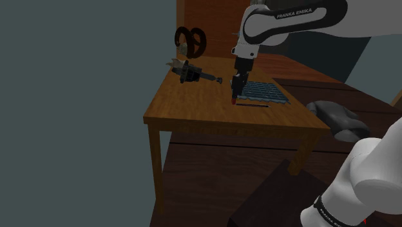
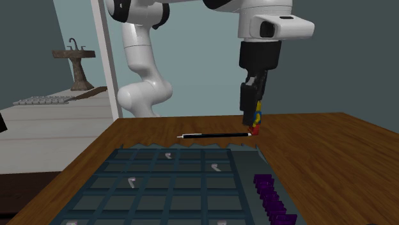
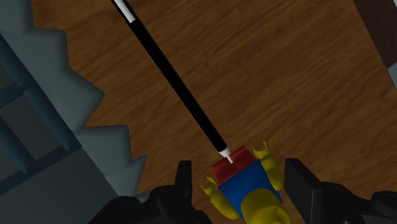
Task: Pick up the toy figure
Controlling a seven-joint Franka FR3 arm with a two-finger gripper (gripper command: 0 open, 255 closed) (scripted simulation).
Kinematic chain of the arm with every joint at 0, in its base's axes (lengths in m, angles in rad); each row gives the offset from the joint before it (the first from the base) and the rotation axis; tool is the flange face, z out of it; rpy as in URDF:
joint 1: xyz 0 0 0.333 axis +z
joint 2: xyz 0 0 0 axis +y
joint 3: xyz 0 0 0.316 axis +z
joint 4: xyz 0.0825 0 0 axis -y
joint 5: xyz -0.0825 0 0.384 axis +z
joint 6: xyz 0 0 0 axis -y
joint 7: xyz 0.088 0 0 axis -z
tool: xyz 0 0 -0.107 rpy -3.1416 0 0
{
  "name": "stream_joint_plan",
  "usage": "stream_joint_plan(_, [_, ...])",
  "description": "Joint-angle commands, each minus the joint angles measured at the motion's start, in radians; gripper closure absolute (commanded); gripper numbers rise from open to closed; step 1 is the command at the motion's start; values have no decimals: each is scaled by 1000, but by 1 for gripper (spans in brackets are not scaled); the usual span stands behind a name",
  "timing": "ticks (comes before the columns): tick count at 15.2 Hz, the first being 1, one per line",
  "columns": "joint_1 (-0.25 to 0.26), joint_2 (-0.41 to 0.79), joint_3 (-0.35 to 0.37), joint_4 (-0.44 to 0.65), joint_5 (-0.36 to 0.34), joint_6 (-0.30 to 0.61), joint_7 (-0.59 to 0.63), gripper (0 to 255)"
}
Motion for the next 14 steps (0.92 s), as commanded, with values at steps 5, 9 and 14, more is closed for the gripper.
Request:
stream_joint_plan(5, [0,0,0,-3,0,3,-1,255])
stream_joint_plan(9, [1,0,1,-3,0,3,1,255])
stream_joint_plan(14, [1,-2,1,62,-1,-64,7,255])
